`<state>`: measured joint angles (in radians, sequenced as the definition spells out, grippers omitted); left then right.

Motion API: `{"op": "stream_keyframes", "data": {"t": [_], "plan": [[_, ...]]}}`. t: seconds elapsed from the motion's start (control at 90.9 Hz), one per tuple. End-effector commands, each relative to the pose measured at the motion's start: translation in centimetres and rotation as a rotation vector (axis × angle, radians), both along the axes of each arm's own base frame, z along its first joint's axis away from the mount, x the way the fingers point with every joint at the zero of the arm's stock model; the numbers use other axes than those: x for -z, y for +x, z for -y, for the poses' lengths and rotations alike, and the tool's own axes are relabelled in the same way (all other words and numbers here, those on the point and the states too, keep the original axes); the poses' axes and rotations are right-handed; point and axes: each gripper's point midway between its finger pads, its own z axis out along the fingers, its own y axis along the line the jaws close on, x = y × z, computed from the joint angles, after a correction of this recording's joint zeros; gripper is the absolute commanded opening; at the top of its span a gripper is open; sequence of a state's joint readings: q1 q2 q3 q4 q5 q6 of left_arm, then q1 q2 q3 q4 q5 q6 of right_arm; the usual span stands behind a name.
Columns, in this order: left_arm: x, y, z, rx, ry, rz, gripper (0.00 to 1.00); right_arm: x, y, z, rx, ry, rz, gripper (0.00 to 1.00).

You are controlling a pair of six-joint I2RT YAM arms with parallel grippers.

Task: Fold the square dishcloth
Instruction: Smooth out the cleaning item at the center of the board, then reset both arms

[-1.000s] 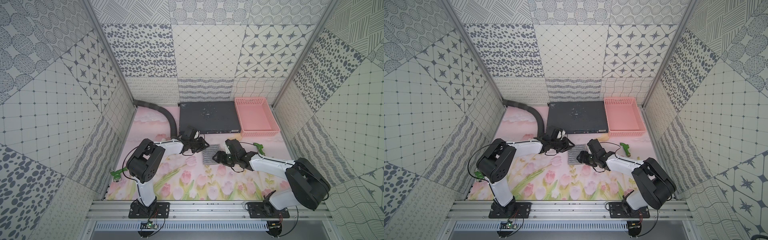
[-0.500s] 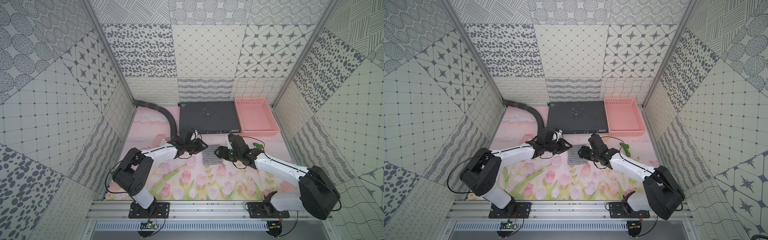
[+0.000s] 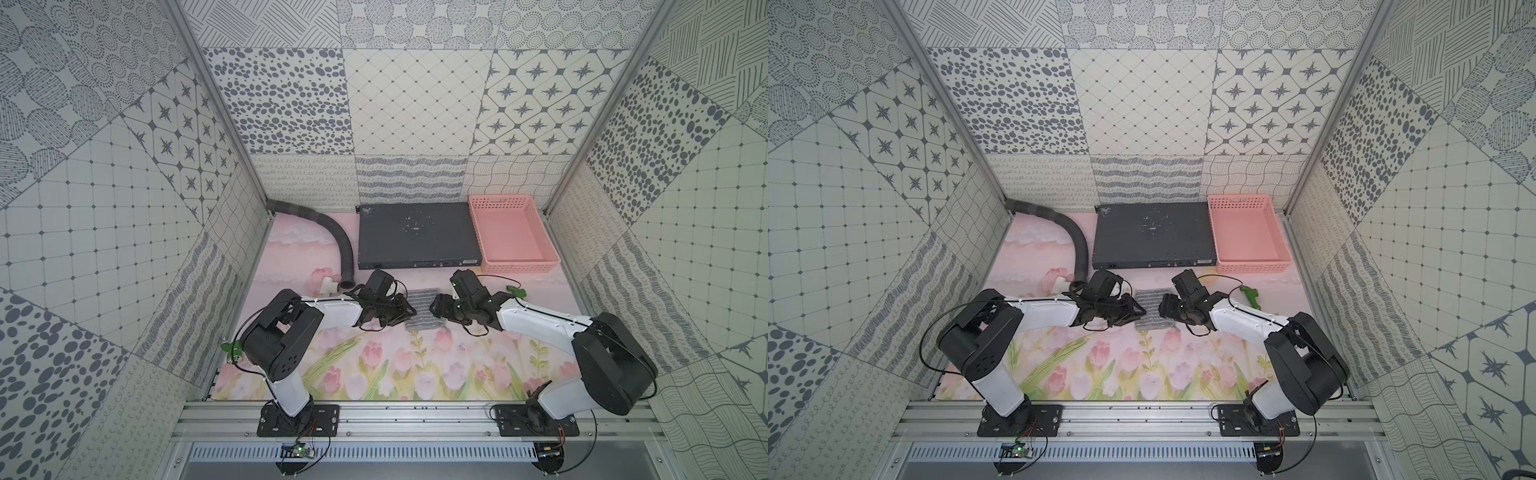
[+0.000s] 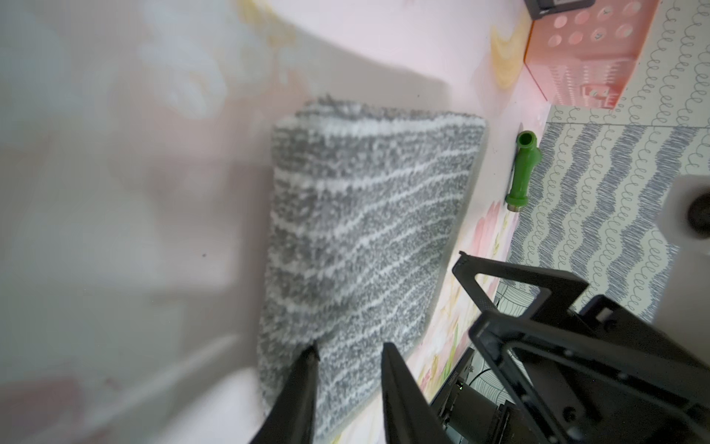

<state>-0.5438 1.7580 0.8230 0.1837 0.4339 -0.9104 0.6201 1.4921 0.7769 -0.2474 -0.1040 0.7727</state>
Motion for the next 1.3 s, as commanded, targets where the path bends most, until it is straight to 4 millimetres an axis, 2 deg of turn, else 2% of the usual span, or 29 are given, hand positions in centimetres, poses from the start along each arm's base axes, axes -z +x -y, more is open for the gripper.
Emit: {"op": "stream_keyframes", "data": {"t": [0.0, 0.11, 0.275, 0.352, 0.506, 0.572, 0.748, 0.935, 1.078, 1.287], "plan": [[0.2, 0.1, 0.0, -0.001, 0.024, 0.006, 0.30, -1.3, 1.1, -0.3, -0.003, 0.006, 0.051, 0.73], [-0.7, 0.3, 0.2, 0.005, 0.013, 0.023, 0.34, -2.1, 1.3, 0.0, -0.005, 0.002, 0.085, 0.76], [-3.2, 0.6, 0.0, 0.011, 0.021, 0.071, 0.48, -4.2, 1.8, 2.0, 0.030, -0.036, 0.153, 0.88], [-4.5, 0.6, -0.3, 0.008, 0.028, 0.103, 0.60, -5.2, 2.1, 3.6, 0.063, -0.070, 0.181, 0.97], [-6.8, 0.5, -2.1, -0.025, 0.074, 0.165, 0.90, -7.1, 3.0, 7.3, 0.139, -0.143, 0.221, 0.97], [-7.4, 0.6, -3.6, -0.055, 0.124, 0.195, 0.98, -7.7, 3.4, 9.2, 0.182, -0.178, 0.232, 0.97], [-9.0, 0.9, -8.2, -0.140, 0.281, 0.292, 0.99, -9.0, 4.5, 13.8, 0.279, -0.293, 0.288, 0.97], [-10.7, 1.4, -13.3, -0.253, 0.447, 0.417, 0.99, -10.6, 5.3, 17.2, 0.339, -0.447, 0.364, 0.97], [-11.6, 1.9, -16.4, -0.327, 0.554, 0.505, 0.99, -11.6, 5.8, 19.1, 0.374, -0.553, 0.434, 0.97], [-12.2, 3.1, -19.5, -0.378, 0.661, 0.588, 0.99, -11.6, 6.4, 20.7, 0.391, -0.651, 0.538, 0.97]]}}
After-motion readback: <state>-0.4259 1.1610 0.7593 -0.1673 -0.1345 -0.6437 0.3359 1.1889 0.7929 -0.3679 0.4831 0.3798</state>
